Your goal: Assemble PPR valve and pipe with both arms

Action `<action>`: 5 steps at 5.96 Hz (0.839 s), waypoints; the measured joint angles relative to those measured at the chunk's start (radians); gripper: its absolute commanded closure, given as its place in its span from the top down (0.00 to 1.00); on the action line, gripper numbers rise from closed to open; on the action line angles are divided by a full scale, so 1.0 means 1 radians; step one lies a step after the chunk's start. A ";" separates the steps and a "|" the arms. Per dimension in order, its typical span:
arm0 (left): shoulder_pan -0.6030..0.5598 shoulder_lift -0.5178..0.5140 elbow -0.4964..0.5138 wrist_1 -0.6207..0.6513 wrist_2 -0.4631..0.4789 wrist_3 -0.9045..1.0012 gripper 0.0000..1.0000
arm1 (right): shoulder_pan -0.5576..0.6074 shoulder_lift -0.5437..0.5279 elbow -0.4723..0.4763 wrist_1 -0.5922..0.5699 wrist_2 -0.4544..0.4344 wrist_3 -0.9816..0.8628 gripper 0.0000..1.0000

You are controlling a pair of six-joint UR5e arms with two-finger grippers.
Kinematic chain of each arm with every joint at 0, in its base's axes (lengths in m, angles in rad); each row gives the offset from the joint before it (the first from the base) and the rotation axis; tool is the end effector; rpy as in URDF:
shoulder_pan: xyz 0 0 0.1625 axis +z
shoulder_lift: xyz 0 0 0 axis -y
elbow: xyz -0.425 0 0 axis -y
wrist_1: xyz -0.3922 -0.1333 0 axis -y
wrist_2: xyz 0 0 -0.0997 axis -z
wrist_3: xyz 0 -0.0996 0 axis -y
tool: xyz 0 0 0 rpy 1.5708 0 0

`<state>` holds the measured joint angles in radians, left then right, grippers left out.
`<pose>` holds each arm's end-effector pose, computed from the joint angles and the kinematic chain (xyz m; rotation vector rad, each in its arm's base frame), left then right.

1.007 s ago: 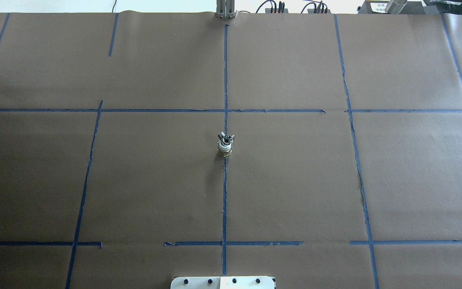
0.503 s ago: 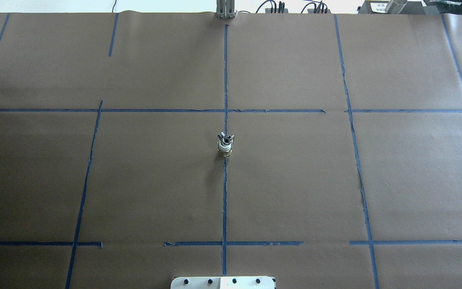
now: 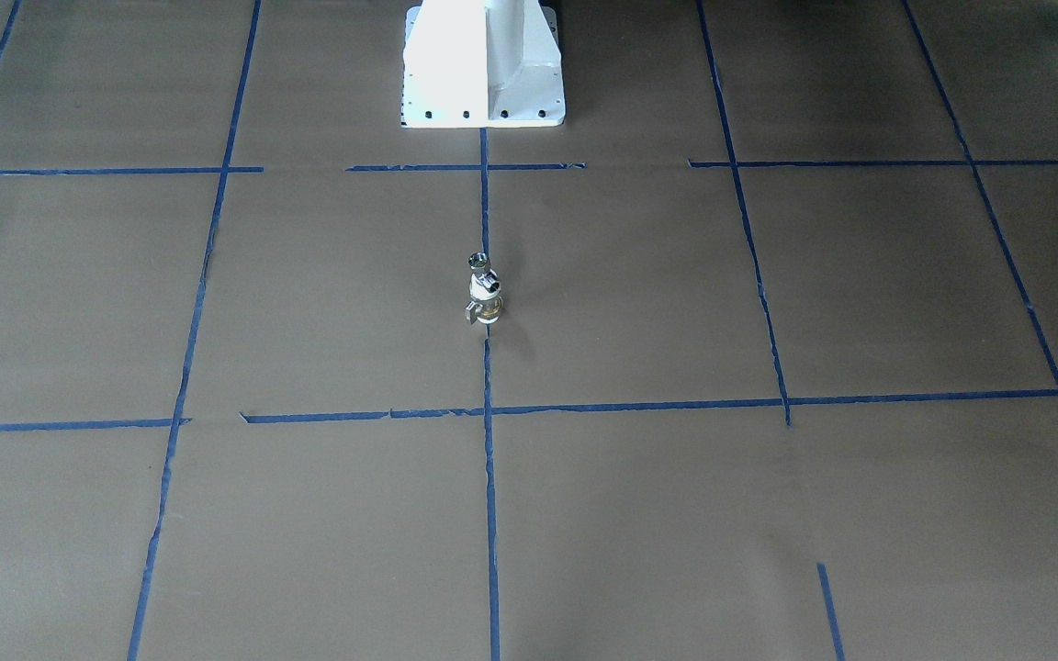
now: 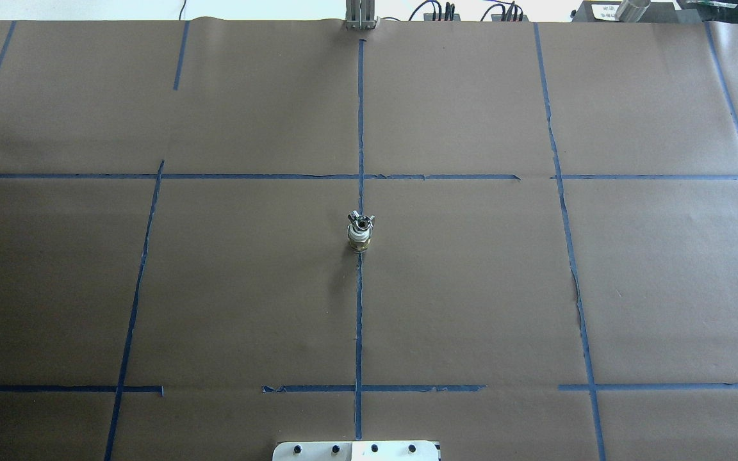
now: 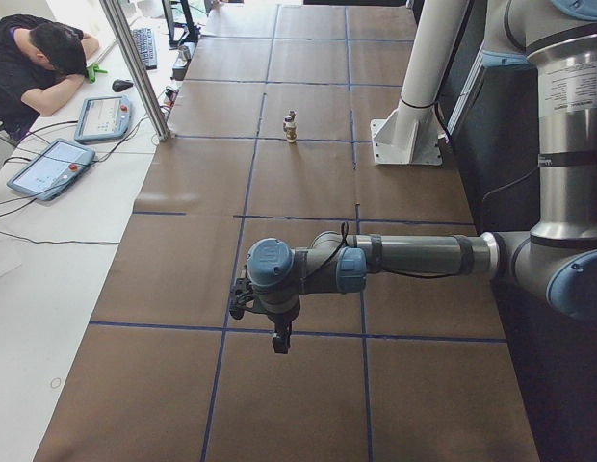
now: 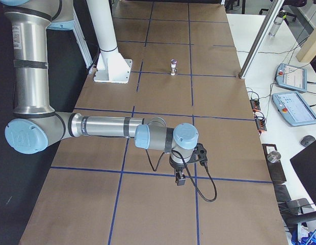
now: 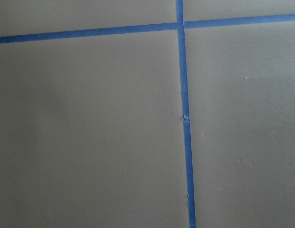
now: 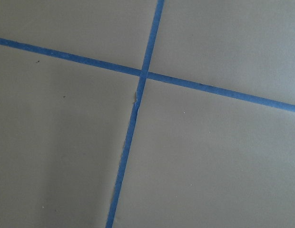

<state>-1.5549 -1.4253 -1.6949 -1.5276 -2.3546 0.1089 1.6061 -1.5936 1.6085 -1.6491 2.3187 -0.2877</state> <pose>-0.0562 -0.4264 0.6682 -0.0248 0.7858 0.0930 0.0824 -0.4747 0.6607 0.0607 -0.7492 -0.2167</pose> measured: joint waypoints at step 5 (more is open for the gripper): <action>0.002 0.000 0.000 -0.002 -0.002 0.000 1.00 | -0.001 -0.007 -0.003 0.000 0.000 0.009 1.00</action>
<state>-1.5532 -1.4256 -1.6952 -1.5294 -2.3562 0.1089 1.6046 -1.6004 1.6054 -1.6493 2.3186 -0.2790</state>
